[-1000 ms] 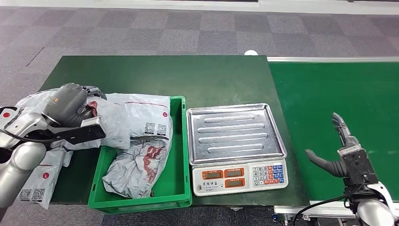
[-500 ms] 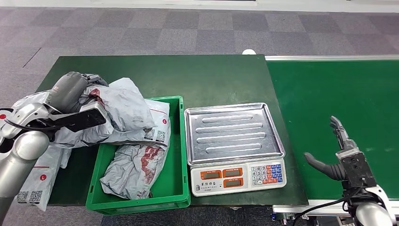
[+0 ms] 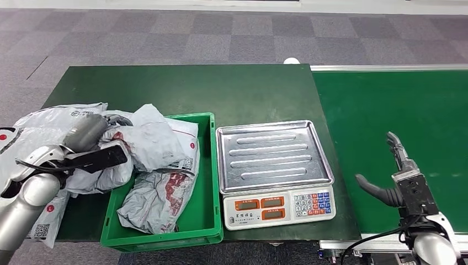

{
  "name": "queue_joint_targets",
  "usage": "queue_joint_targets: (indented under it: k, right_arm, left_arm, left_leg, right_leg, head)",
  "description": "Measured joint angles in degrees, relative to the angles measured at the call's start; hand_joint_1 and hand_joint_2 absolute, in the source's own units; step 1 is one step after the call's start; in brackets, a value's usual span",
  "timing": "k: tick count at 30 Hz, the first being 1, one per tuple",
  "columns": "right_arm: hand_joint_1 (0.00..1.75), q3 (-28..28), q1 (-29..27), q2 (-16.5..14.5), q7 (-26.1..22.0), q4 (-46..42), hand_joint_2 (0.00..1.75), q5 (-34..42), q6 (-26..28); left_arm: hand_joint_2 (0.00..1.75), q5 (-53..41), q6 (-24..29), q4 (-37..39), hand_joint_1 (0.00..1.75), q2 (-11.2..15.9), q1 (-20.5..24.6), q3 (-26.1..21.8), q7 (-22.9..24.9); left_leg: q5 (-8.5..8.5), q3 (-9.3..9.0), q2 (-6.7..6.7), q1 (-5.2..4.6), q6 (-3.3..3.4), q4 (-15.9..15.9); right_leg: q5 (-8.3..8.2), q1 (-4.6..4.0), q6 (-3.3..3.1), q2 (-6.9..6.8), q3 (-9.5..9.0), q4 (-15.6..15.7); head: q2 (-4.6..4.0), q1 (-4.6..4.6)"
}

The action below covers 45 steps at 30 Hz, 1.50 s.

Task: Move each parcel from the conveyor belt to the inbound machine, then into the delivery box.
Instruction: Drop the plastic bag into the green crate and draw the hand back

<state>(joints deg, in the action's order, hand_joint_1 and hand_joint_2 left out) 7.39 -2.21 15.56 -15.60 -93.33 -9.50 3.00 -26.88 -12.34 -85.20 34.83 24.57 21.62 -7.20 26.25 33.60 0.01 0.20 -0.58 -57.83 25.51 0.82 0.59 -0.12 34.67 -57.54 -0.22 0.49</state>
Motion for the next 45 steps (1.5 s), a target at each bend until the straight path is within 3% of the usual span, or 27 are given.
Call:
queue_joint_targets:
  k: [8, 25, 35, 39, 42, 45]
  right_arm:
    - [0.00, -0.3, -0.7, 0.0, 0.4, 0.0, 1.75, 0.1, 0.0]
    - [0.00, -2.1, 2.1, 0.0, 1.5, 1.7, 1.75, -1.3, -0.6]
    - [0.00, -3.3, 4.6, -0.1, 1.3, 4.5, 1.75, -1.1, -1.2]
    - [0.00, -3.8, 5.9, -0.1, 1.0, 5.8, 1.75, 0.1, -2.8]
    - [0.00, -5.0, 8.7, -0.5, 0.1, 8.3, 1.75, 1.4, -5.4]
    - [0.00, -7.3, 12.8, -1.6, -0.2, 11.6, 1.75, 1.5, -7.2]
  left_arm:
    - [1.75, -1.1, 0.1, 0.2, 0.00, 1.2, -3.4, 0.1, 0.0]
    - [1.75, 11.2, -7.8, -1.2, 0.00, 1.1, -1.4, 0.0, -2.5]
    - [1.75, 15.0, -9.9, -1.2, 0.00, -0.7, 1.2, 0.0, -4.8]
    - [1.75, 18.2, -13.2, -0.8, 0.00, -1.4, 2.5, 0.0, -6.7]
    - [1.75, 22.8, -18.7, 0.4, 0.00, -3.3, 4.6, 0.0, -9.0]
    - [1.75, 27.5, -23.7, 2.4, 0.00, -7.3, 7.0, 0.0, -10.8]
  left_leg:
    - [0.00, -0.02, 0.00, 0.00, 0.00, 0.0]
    - [-0.02, -0.03, 0.00, 0.00, 0.00, 0.0]
    - [-0.03, -0.02, 0.00, 0.00, 0.00, 0.0]
    - [-0.03, 0.00, 0.00, 0.00, 0.00, 0.0]
    - [-0.06, 0.00, 0.00, 0.00, 0.01, 0.0]
    - [-0.13, 0.00, 0.01, 0.00, 0.04, 0.0]
  right_leg:
    - [0.01, -0.01, -0.01, -0.05, -0.05, 0.0]
    - [0.00, -0.01, -0.01, -0.05, -0.04, 0.0]
    - [-0.03, 0.00, 0.01, -0.04, -0.03, 0.0]
    - [-0.03, -0.01, 0.01, -0.03, -0.01, 0.0]
    - [-0.07, 0.01, 0.01, -0.03, -0.02, 0.0]
    - [-0.16, 0.01, 0.03, -0.03, -0.02, 0.0]
  head:
    - [0.00, 0.01]
    - [0.00, 0.01]
    - [0.00, 0.01]
    - [0.00, 0.01]
    - [0.00, 0.01]
    - [0.00, 0.01]
